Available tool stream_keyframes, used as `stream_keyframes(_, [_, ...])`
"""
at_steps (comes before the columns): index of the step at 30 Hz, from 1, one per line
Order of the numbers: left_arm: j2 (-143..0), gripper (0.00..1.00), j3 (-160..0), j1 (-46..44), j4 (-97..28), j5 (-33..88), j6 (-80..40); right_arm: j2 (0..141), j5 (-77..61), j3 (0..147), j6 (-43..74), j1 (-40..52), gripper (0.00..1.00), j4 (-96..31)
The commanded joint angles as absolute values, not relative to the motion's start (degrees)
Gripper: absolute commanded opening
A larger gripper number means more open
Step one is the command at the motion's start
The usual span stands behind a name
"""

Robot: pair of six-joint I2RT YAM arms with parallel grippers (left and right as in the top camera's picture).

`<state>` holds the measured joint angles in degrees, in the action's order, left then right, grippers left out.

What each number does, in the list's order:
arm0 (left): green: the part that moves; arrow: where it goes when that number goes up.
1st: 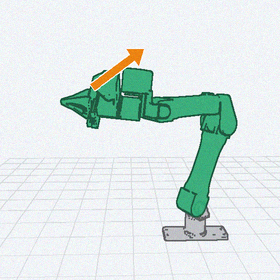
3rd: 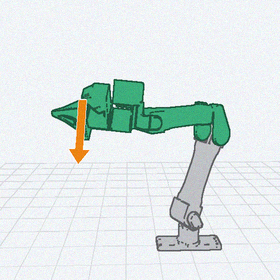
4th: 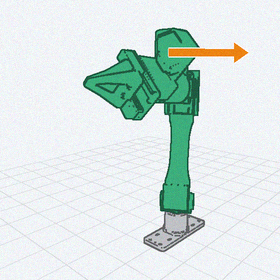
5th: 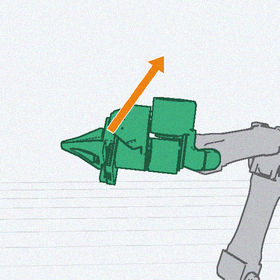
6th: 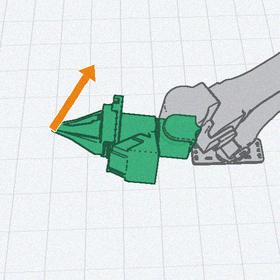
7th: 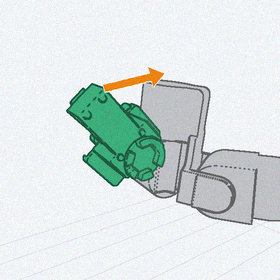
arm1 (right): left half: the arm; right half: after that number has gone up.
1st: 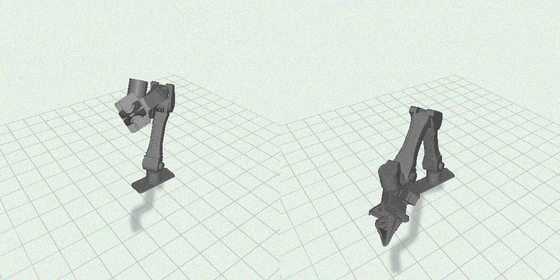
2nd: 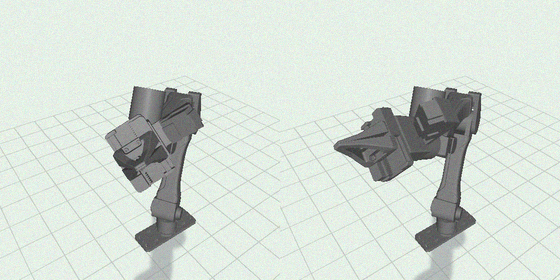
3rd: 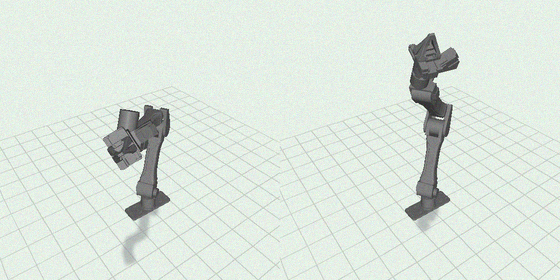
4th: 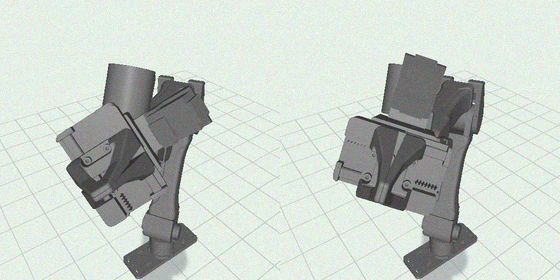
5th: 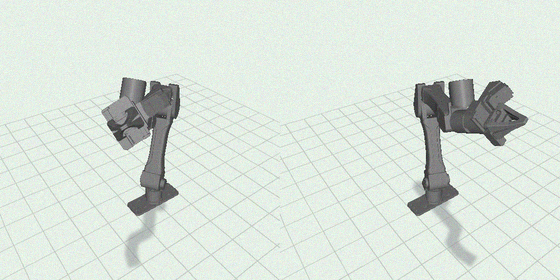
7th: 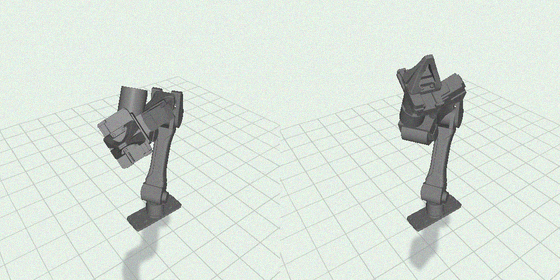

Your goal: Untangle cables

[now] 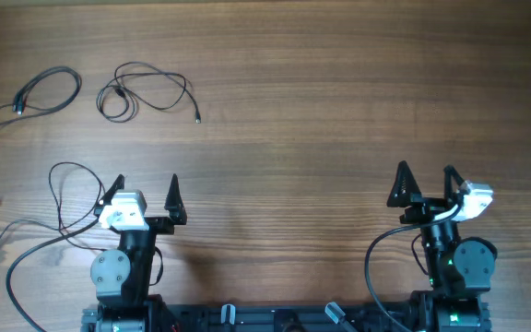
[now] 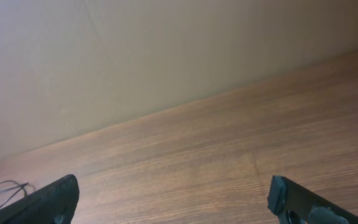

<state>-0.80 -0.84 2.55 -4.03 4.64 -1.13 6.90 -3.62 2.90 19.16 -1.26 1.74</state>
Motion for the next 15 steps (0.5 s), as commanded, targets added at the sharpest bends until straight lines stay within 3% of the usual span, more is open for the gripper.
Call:
stream_keyframes(1, [-0.5,1.0,-0.3,2.7,-4.0,5.5,-0.2,6.2,-5.2,0.4,18.2,-1.5,1.0,2.5])
stream_keyframes(15, [-0.5,1.0,-0.3,2.7,-4.0,5.5,-0.3,6.2,-4.3,0.3,20.6,-1.5,1.0,0.2])
